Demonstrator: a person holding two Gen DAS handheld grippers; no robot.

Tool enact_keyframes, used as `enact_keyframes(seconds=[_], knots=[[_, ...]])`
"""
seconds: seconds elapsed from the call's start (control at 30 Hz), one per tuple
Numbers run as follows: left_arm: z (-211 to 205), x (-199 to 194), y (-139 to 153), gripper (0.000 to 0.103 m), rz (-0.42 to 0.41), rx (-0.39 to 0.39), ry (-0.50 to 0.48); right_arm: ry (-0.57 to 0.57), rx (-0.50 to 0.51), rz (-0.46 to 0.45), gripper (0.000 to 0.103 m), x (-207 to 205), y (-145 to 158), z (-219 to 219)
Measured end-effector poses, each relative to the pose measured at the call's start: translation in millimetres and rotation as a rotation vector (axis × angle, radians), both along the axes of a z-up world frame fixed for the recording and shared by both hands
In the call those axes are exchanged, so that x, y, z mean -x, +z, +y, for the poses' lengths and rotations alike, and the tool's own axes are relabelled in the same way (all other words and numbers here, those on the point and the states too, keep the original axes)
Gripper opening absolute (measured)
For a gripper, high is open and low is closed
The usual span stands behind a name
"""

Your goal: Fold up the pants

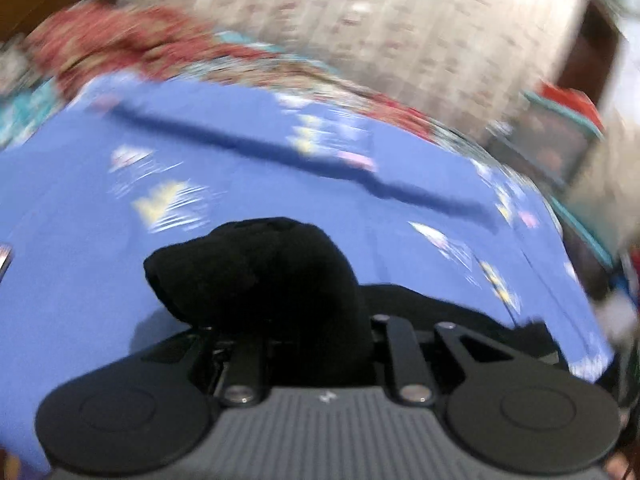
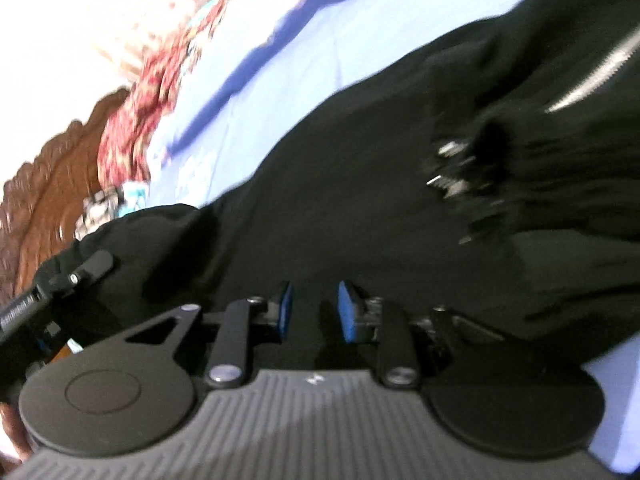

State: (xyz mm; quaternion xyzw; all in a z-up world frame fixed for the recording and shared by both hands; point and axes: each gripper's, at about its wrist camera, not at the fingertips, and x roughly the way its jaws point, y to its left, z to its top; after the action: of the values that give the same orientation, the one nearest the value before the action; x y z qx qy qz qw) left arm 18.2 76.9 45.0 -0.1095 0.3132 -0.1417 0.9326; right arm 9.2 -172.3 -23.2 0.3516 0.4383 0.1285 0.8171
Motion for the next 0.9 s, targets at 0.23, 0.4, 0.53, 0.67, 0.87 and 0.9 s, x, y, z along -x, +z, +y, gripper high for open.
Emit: enact_keyframes(seconds=[0.23, 0.4, 0.53, 0.67, 0.87, 0.9], knots=[[-116, 10, -36, 0.039, 0.028, -0.225, -0.337, -0.134, -0.076, -0.038, 0.037, 20, 7, -42], [-137, 32, -54, 0.054, 0.050, -0.323, -0.444, -0.152, -0.080, -0.025, 0.040, 27, 3, -49], [-97, 49, -23, 0.066, -0.014, -0.207, -0.450, -0.163, -0.088, -0.025, 0.041, 28, 3, -52], [-24, 56, -2, 0.080, -0.026, -0.043, -0.295, -0.157, -0.084, -0.031, 0.043, 21, 5, -46], [54, 43, -11, 0.078, 0.073, 0.084, -0.019, -0.179, 0.008, -0.076, 0.044, 28, 18, -56], [58, 42, -13, 0.078, 0.084, 0.105, -0.007, -0.188, 0.037, -0.089, 0.044, 31, 22, -57]])
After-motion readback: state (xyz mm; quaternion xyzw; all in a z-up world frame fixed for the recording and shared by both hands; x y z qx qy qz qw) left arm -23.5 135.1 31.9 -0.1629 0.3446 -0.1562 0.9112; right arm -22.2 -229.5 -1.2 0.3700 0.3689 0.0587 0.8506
